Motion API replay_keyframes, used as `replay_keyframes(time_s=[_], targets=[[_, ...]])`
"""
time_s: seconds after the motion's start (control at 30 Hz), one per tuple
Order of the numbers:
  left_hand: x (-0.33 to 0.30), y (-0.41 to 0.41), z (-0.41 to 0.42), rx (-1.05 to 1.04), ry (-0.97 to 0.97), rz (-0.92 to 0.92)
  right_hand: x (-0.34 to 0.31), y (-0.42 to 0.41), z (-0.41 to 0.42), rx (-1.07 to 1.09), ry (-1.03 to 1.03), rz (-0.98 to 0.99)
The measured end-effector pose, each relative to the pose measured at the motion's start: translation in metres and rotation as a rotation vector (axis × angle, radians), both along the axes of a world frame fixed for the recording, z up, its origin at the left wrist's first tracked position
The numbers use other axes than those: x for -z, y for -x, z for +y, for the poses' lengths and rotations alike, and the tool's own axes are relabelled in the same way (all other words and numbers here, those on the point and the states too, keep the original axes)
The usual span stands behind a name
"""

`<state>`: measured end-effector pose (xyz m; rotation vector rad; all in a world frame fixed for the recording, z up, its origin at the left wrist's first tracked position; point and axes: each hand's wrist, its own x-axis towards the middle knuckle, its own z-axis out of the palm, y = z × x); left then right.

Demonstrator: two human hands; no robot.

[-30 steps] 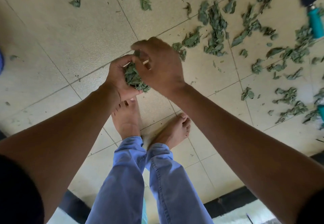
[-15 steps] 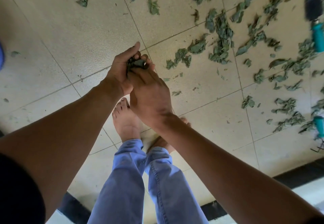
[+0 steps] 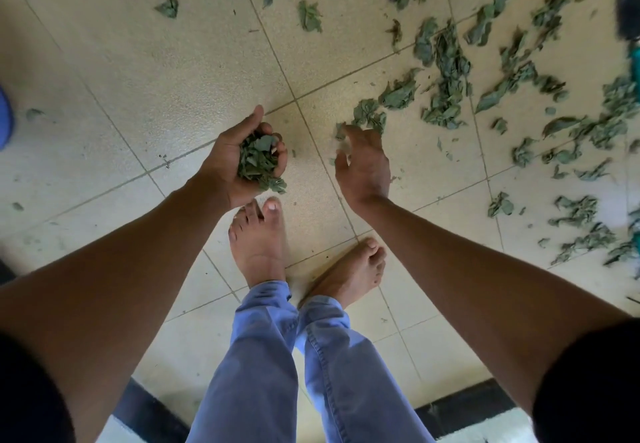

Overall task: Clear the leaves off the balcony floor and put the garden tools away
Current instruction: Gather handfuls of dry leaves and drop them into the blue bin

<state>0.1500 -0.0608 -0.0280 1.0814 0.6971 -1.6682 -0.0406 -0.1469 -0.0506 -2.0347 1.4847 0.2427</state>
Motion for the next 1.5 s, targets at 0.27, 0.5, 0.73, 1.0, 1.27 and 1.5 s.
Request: replay_keyframes(time_s=[0.27, 0.5, 0.73, 1.0, 1.27, 1.5], targets=[[-0.005, 0.008, -0.003, -0.02, -0.086, 0.049, 0.021, -0.009, -0.019, -0.053, -0.021, 0.098], [-0.021, 0.022, -0.017, -0.032, -0.128, 0.011, -0.032, -0.007, -0.02, 0.281, -0.065, -0.123], [-0.071, 0.022, -0.031, -0.086, -0.153, 0.025, -0.16, -0.041, 0.017, 0.124, -0.025, -0.544], [-0.144, 0.015, -0.064, -0.047, -0.027, 0.032, -0.216, -0.024, -0.008, -0.032, 0.144, -0.437], [-0.078, 0.028, -0.084, -0.045, 0.033, -0.011, -0.071, 0.04, -0.07, -0.184, 0.107, -0.037], [-0.019, 0.06, -0.052, -0.211, -0.099, 0.069, 0.024, 0.037, -0.08, -0.139, -0.045, 0.077]])
